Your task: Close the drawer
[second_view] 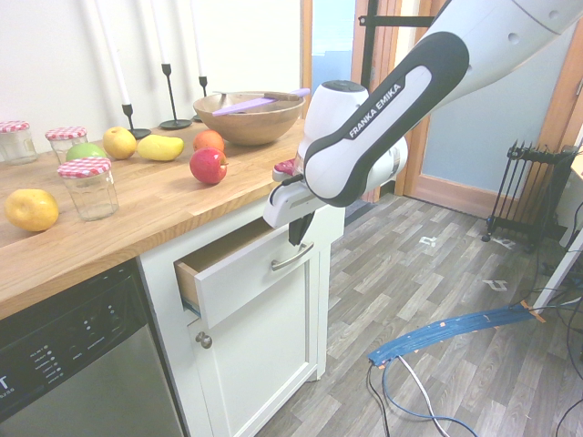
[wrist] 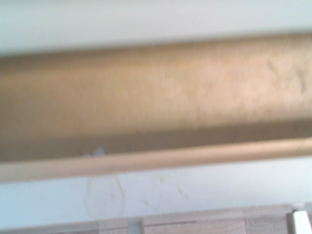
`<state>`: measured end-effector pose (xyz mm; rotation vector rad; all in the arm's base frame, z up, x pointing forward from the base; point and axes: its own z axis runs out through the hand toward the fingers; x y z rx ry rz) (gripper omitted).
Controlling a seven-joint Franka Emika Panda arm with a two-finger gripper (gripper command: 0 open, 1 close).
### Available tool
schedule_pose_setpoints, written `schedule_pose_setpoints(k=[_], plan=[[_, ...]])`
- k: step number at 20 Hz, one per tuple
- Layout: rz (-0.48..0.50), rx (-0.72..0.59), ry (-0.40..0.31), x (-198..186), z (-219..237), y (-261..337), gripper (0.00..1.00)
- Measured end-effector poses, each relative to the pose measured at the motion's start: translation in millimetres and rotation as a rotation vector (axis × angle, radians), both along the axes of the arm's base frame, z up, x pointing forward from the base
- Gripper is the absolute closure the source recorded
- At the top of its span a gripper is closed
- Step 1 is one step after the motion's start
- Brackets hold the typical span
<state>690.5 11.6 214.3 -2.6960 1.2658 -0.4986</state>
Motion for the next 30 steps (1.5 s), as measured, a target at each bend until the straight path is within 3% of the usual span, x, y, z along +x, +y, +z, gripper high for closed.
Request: schedule_pose_setpoints(k=[8, 14, 18, 30], plan=[[0.010, 0.013, 0.034, -27.4, 5.2, 10.6, 1.00], [-0.009, 0.014, 0.098, -33.8, -25.2, 1.7, 1.00], [-0.032, 0.022, 0.134, -16.0, -51.6, -7.1, 1.00], [-0.063, 0.013, 0.046, 42.3, -62.5, -11.8, 1.00]])
